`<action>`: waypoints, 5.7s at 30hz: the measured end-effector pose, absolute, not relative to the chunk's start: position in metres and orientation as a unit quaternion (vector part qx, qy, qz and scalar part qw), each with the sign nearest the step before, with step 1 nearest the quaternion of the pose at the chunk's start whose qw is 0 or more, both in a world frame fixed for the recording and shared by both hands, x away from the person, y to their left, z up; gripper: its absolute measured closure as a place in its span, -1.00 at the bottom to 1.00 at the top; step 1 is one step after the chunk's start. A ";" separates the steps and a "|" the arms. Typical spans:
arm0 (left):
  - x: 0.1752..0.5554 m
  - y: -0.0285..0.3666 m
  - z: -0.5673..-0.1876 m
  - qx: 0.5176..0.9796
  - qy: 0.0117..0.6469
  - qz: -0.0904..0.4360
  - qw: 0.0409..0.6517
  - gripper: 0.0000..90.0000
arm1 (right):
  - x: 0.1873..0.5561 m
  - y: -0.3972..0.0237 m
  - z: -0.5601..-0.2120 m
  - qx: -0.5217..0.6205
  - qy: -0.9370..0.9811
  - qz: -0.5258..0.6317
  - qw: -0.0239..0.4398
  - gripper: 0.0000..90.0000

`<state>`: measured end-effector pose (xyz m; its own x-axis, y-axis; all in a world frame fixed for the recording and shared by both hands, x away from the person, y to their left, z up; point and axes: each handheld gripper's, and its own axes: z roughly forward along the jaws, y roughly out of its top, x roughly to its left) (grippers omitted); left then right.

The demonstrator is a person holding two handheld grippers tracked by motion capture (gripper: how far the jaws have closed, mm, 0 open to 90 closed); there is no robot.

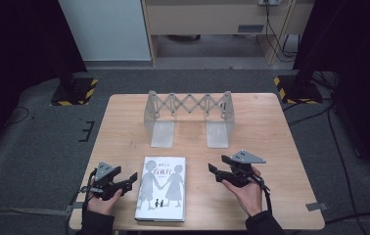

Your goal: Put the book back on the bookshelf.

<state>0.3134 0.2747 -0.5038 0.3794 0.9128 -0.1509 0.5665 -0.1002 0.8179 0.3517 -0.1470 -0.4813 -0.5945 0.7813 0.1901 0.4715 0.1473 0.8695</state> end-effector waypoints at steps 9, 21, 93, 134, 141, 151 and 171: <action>0.307 0.267 -0.507 0.724 0.506 0.183 0.431 -0.50 | 0.353 -0.126 -0.481 0.417 0.751 0.492 0.141 -0.20; 0.304 0.256 -0.515 0.746 0.487 0.150 0.428 -0.52 | 0.354 -0.103 -0.488 0.409 0.761 0.490 0.111 -0.20; 0.307 0.262 -0.518 0.737 0.467 0.100 0.478 -0.29 | 0.352 -0.035 -0.511 0.386 0.754 0.529 0.049 -0.30; 0.307 0.259 -0.519 0.733 0.459 0.068 0.497 -0.42 | 0.355 -0.032 -0.493 0.366 0.760 0.535 0.051 -0.40; 0.307 0.261 -0.518 0.730 0.460 0.076 0.499 -0.46 | 0.359 -0.027 -0.483 0.361 0.757 0.542 0.050 -0.39; 0.307 0.262 -0.519 0.730 0.462 0.080 0.496 -0.49 | 0.360 -0.032 -0.486 0.371 0.750 0.545 0.048 -0.37; 0.307 0.259 -0.521 0.735 0.454 0.064 0.499 -0.37 | 0.368 -0.024 -0.506 0.381 0.764 0.520 -0.028 -0.15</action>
